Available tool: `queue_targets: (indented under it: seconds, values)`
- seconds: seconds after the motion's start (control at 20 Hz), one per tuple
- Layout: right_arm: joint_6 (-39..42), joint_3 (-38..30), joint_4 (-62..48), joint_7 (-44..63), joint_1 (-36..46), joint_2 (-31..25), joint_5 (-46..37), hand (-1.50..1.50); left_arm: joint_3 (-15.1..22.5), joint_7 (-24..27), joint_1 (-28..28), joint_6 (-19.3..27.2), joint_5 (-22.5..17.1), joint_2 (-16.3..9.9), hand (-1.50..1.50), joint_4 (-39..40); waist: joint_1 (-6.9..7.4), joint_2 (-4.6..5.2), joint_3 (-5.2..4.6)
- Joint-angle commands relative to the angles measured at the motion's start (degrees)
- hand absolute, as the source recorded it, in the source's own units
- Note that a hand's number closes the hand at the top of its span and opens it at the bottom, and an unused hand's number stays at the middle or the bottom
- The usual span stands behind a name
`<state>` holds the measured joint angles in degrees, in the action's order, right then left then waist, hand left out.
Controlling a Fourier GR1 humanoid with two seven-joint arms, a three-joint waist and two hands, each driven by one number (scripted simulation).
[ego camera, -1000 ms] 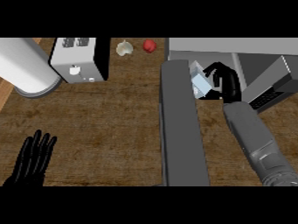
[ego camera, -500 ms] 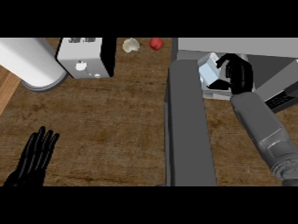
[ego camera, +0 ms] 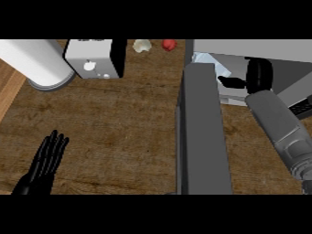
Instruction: Pick up the milk, place it into the microwave and close the microwave
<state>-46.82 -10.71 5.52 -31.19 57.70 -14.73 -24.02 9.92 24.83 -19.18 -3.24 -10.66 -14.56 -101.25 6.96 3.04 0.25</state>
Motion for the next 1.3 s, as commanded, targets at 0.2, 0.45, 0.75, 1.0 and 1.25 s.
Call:
queue_targets:
  seconds: [0.2,0.45,0.75,1.0,1.25]
  values:
    - [3.55,1.3,-1.75,-0.14,1.13,0.94,-1.51,-1.5,0.74,0.96,0.32,-0.48,1.3,0.01,-1.5,1.26,0.46,0.04,0.05]
    - [10.26,-1.08,0.06,-4.93,-0.07,1.31,1.09,-1.5,1.32,-0.82,1.65,-1.43,-0.5,0.62,-1.5,-0.26,-0.18,-0.01,0.16]
    - [17.5,-4.49,1.42,-9.87,-1.61,0.87,4.7,-1.5,1.12,-0.44,1.55,-1.91,-0.7,0.54,-1.5,-0.53,-1.62,-0.77,0.08]
    - [19.37,-7.23,1.55,-13.52,-4.73,1.96,7.42,-1.5,3.23,0.75,-0.44,-1.85,1.4,0.94,-1.5,-0.99,-2.12,-1.12,0.05]
    - [22.23,-9.66,1.43,-16.2,-7.46,3.76,9.97,-1.5,3.14,-0.2,3.81,0.36,2.96,2.96,-1.5,0.88,-3.27,-1.36,0.0]
